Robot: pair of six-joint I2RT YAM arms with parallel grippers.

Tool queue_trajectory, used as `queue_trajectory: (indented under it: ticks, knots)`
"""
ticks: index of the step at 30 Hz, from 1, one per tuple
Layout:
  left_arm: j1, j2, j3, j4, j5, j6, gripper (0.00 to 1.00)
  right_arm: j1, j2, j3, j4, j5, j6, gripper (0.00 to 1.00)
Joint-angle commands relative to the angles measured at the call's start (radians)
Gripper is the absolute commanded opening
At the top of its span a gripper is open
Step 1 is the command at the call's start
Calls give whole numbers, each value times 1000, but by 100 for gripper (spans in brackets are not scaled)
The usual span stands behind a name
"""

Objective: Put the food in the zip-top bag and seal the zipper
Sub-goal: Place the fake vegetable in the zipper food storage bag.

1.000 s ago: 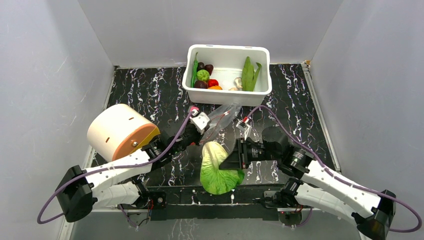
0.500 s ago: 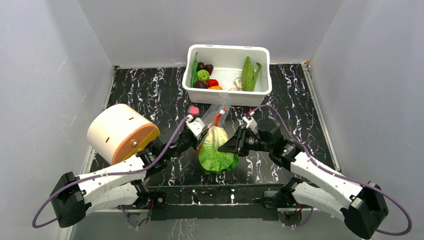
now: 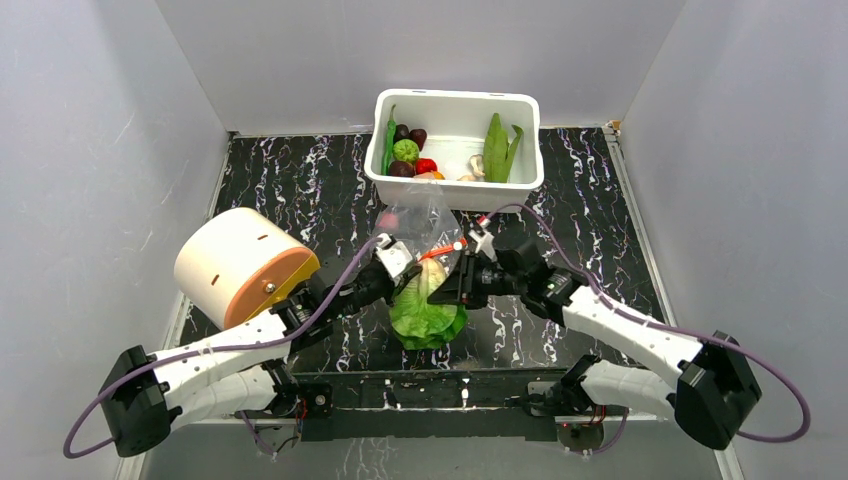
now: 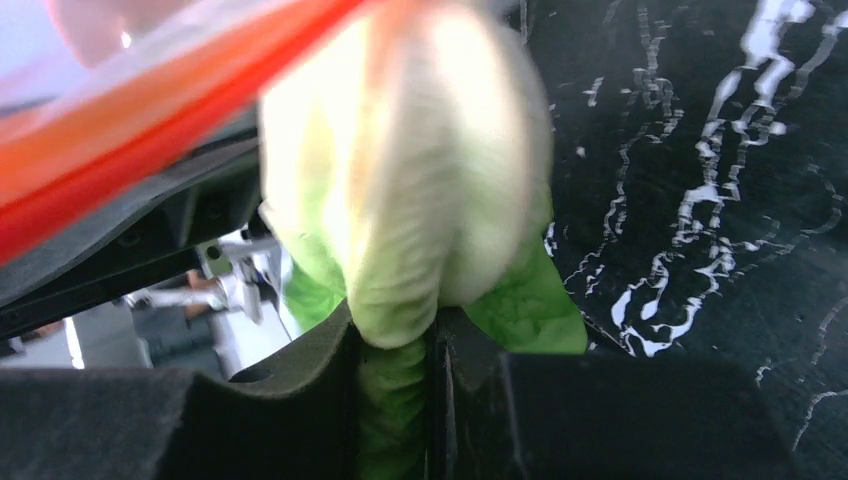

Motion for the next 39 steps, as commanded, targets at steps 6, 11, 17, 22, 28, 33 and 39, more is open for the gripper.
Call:
queue_trajectory:
  ticks: [6, 11, 17, 22, 28, 33, 39]
  knots:
    - [-5, 101, 103, -17, 48, 90, 0, 142, 72, 208, -139, -94, -313, 0]
    - [-5, 82, 101, -41, 95, 84, 0, 128, 10, 191, -141, 123, -249, 0]
    - [-5, 24, 158, -215, 224, 69, 0, 89, -100, 77, -112, 373, -90, 0]
    - [-5, -13, 196, -285, 235, 72, 0, 85, -134, 30, -97, 435, -38, 0]
    - [-5, -17, 207, -269, 200, 91, 0, 76, -122, 12, -122, 459, -11, 0]
    - [-5, -6, 176, -190, 110, 90, 0, 75, -162, -12, -26, 414, -65, 0]
    - [-4, 88, 189, -149, 98, 112, 0, 137, -187, -7, 119, 186, -236, 0]
